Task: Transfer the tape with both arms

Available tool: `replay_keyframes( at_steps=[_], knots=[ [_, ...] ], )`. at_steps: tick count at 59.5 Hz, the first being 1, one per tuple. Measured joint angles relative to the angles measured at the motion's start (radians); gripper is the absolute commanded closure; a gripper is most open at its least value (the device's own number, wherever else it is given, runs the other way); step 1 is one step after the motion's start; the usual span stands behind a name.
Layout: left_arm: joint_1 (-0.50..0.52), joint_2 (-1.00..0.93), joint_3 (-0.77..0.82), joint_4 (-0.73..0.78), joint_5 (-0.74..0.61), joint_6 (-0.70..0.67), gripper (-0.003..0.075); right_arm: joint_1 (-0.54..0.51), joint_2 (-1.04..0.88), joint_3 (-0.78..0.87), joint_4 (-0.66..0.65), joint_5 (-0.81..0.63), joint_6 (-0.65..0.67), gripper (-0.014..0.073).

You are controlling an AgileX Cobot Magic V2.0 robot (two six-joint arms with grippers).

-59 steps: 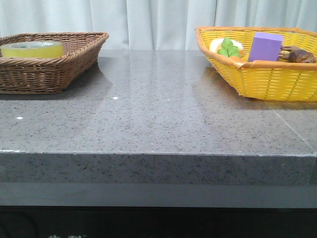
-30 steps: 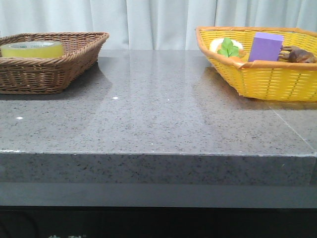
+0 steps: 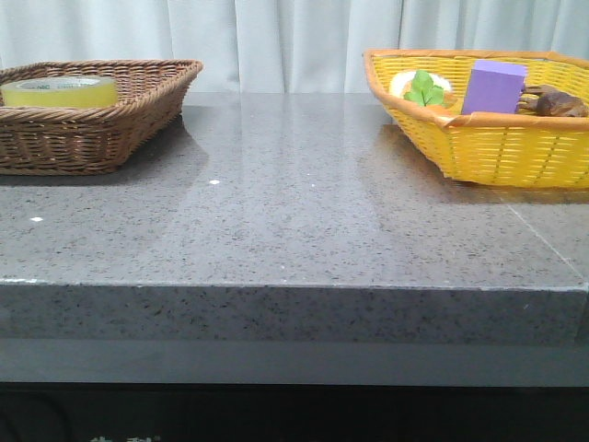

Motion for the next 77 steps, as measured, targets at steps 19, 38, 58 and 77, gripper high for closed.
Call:
replay_keyframes(
  at_steps=[19,38,58,77],
  knots=[
    [0.0,0.0,0.0,0.0,0.0,0.0,0.0741,-0.017,-0.053,0.068,0.025,0.01,0.0,0.0661],
    [0.0,0.0,0.0,0.0,0.0,0.0,0.0741,-0.017,-0.053,0.068,0.025,0.023,0.0,0.0661],
    [0.0,0.0,0.0,0.0,0.0,0.0,0.0741,-0.017,-0.053,0.068,0.025,0.055,0.005,0.0661],
    [0.0,0.0,0.0,0.0,0.0,0.0,0.0741,-0.029,-0.053,0.068,0.027,0.061,0.005,0.0661]
  ],
)
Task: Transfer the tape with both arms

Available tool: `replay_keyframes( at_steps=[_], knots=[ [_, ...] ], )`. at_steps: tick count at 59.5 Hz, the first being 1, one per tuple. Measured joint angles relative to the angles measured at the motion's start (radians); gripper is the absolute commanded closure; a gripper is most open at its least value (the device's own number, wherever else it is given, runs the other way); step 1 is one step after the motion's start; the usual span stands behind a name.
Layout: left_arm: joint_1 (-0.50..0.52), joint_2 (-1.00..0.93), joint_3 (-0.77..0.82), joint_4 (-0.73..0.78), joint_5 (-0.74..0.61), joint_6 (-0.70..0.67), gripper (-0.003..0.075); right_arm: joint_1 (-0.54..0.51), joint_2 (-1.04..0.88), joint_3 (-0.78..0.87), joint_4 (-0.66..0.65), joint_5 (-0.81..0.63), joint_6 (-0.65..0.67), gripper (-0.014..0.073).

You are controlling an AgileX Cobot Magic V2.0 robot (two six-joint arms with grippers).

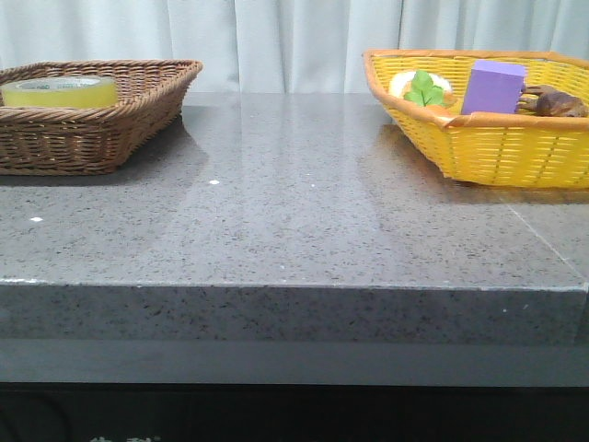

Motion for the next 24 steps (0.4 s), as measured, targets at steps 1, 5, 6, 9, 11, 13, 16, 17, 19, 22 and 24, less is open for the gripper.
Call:
replay_keyframes(
  at_steps=[1,5,6,9,11,13,16,17,19,22,24],
  knots=[
    [0.0,0.0,0.0,0.0,0.0,0.0,0.0741,-0.005,0.0,0.0,0.0,0.0,0.0,0.0661],
    [0.0,0.0,0.0,0.0,0.0,0.0,0.0741,-0.017,0.0,0.0,0.0,0.0,-0.005,0.0661],
    [0.0,0.0,0.0,0.0,0.0,0.0,0.0741,-0.019,0.0,0.0,0.0,0.0,-0.005,0.0661],
    [0.0,0.0,0.0,0.0,0.0,0.0,0.0741,-0.024,0.0,0.0,0.0,0.0,-0.005,0.0661],
    [0.0,0.0,0.0,0.0,0.0,0.0,0.0741,-0.026,0.0,0.0,0.0,0.0,-0.005,0.0661],
    [0.0,0.0,0.0,0.0,0.0,0.0,0.0741,-0.026,0.0,0.0,0.0,0.0,-0.005,0.0661],
    [0.0,0.0,0.0,0.0,0.0,0.0,0.0741,-0.026,0.0,0.0,0.0,0.0,-0.005,0.0661],
    [0.0,0.0,0.0,0.0,0.0,0.0,0.0741,-0.026,0.0,0.0,0.0,0.0,-0.005,0.0661],
    [0.0,0.0,0.0,0.0,0.0,0.0,0.0741,-0.026,0.0,0.0,0.0,0.0,-0.005,0.0661],
    [0.0,0.0,0.0,0.0,0.0,0.0,0.0741,-0.026,0.0,0.0,0.0,0.0,-0.005,0.0661],
    [0.0,0.0,0.0,0.0,0.0,0.0,0.0741,-0.026,0.0,0.0,0.0,0.0,-0.005,0.0661]
  ],
)
